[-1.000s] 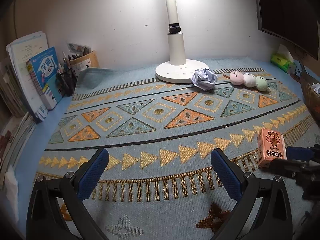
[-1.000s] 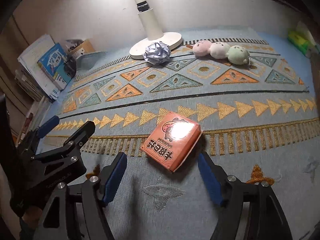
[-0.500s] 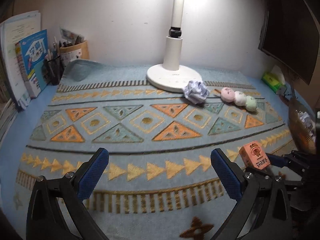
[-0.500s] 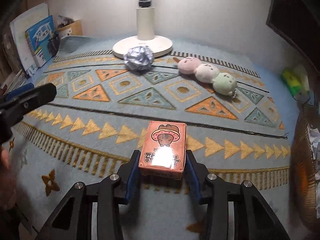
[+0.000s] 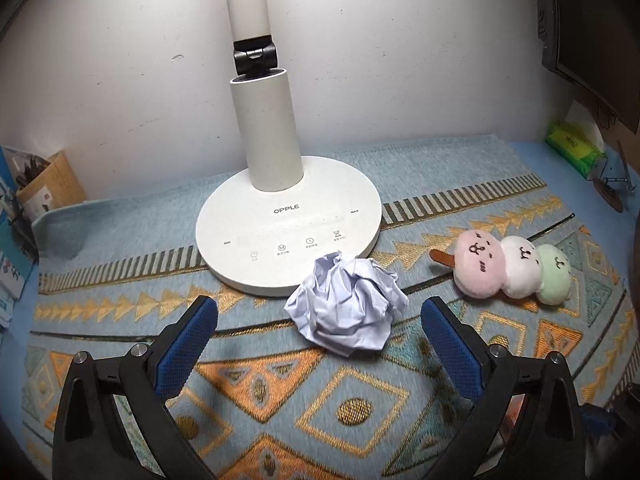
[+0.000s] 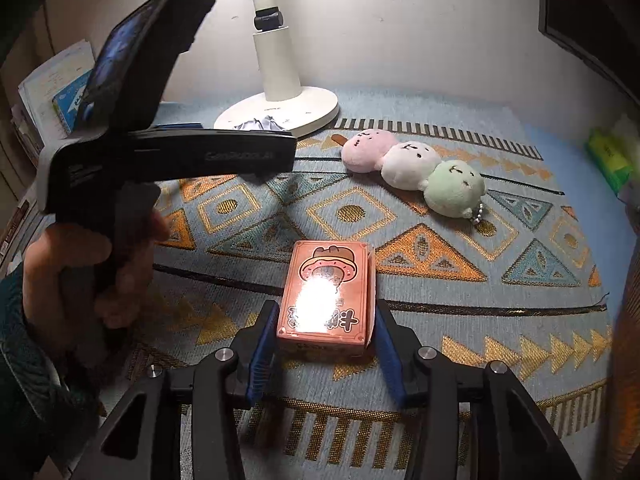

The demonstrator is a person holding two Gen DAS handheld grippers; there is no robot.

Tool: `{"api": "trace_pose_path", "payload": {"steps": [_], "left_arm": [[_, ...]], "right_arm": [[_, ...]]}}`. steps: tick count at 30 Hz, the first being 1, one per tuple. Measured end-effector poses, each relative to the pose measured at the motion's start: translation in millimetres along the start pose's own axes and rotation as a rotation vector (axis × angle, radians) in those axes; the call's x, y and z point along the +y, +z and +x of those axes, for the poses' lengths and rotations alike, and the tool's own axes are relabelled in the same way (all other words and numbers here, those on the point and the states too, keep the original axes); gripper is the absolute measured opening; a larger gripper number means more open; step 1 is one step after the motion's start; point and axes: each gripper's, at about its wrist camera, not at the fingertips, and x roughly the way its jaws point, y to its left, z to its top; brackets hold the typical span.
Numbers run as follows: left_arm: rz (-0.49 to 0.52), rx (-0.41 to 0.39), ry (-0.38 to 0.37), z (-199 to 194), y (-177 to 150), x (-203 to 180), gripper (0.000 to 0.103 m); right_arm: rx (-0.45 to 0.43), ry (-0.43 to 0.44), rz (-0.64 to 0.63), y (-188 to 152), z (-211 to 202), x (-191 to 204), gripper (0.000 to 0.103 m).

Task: Organize objects
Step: 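Lift the snack box with right while left grasps the paper ball by the lamp, then carry the snack box with right while left carries the paper ball to the bowl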

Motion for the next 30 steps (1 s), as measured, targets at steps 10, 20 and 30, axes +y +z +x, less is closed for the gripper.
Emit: {"api": "trace_pose_path", "payload": {"steps": [10,20,30], "left_arm": [[-0.035,0.031,-0.083,-11,-10,11,0.046],[-0.040,-0.008,-0.076,-112,-88,24,0.046],[-0.107,0.017,-0.083,-123,-122,22,0.046]], "right_arm": [[-0.001,-0.039,0.004,-4,-2,4,0.064],[-0.048,0.027,-0.023,-15,-18,28,0.040],[0.003,0.018,-0.008,-26,-8,44,0.040]]}}
